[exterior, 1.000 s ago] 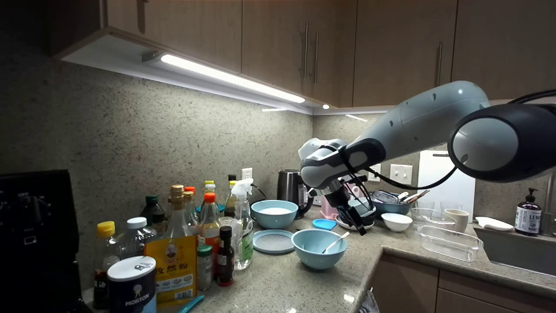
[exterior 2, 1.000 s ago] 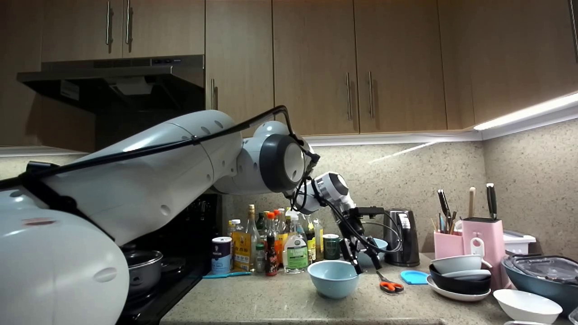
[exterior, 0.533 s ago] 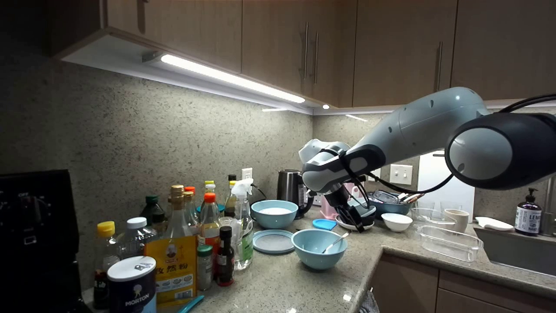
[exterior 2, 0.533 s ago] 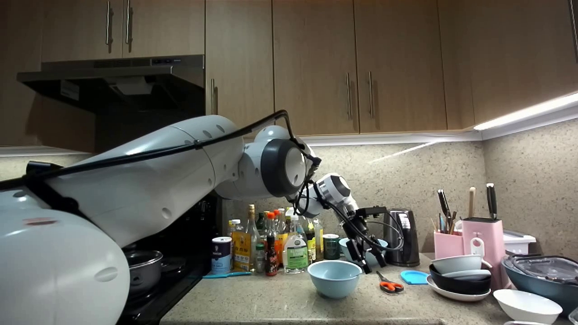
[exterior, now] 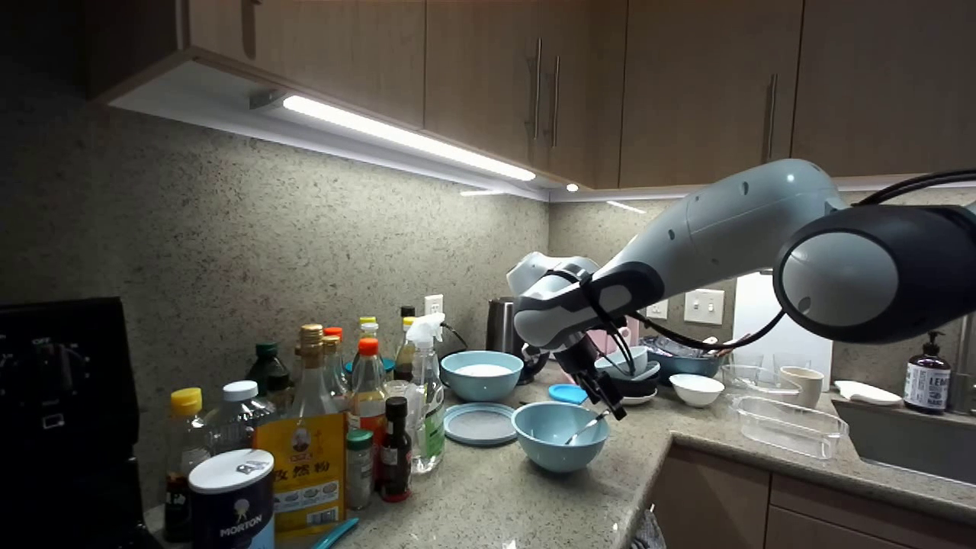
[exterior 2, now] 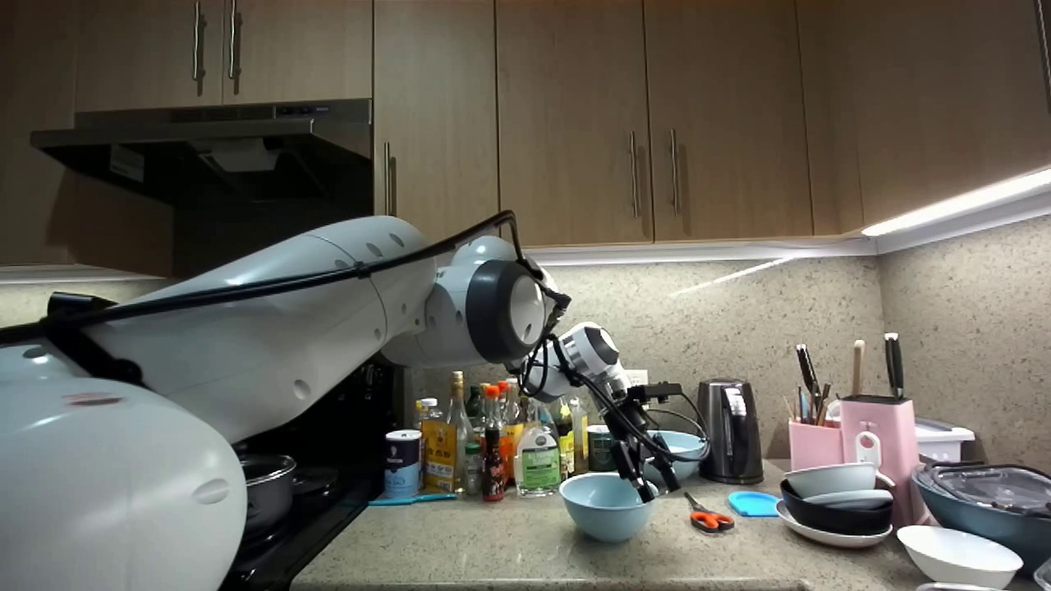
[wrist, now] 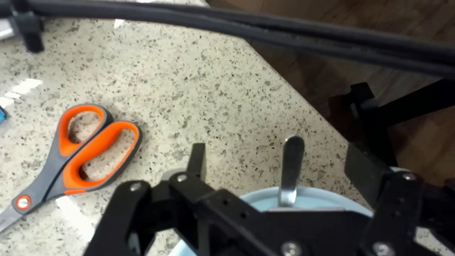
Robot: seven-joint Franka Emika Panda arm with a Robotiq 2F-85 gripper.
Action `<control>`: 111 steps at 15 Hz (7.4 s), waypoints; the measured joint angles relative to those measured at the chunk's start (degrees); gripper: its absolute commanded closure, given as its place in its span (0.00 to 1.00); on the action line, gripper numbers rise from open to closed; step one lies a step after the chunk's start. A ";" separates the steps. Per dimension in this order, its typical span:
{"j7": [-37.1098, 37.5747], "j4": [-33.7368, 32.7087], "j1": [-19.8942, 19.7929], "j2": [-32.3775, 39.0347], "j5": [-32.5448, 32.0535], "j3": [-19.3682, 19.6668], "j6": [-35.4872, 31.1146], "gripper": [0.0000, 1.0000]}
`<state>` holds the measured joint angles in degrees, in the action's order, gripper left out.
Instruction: Use the silver spoon to stir the contents of the blue bowl closer to the edge
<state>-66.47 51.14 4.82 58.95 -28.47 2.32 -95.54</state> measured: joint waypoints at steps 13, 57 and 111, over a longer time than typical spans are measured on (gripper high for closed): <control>0.00 -0.87 1.61 1.65 -0.34 0.47 1.19 0.93; 14.36 -1.22 10.79 0.62 -20.34 5.26 -7.61 0.24; 39.64 23.48 0.08 -12.34 1.02 -0.70 -24.37 0.93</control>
<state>-26.83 74.62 4.89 46.61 -27.45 1.62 -119.91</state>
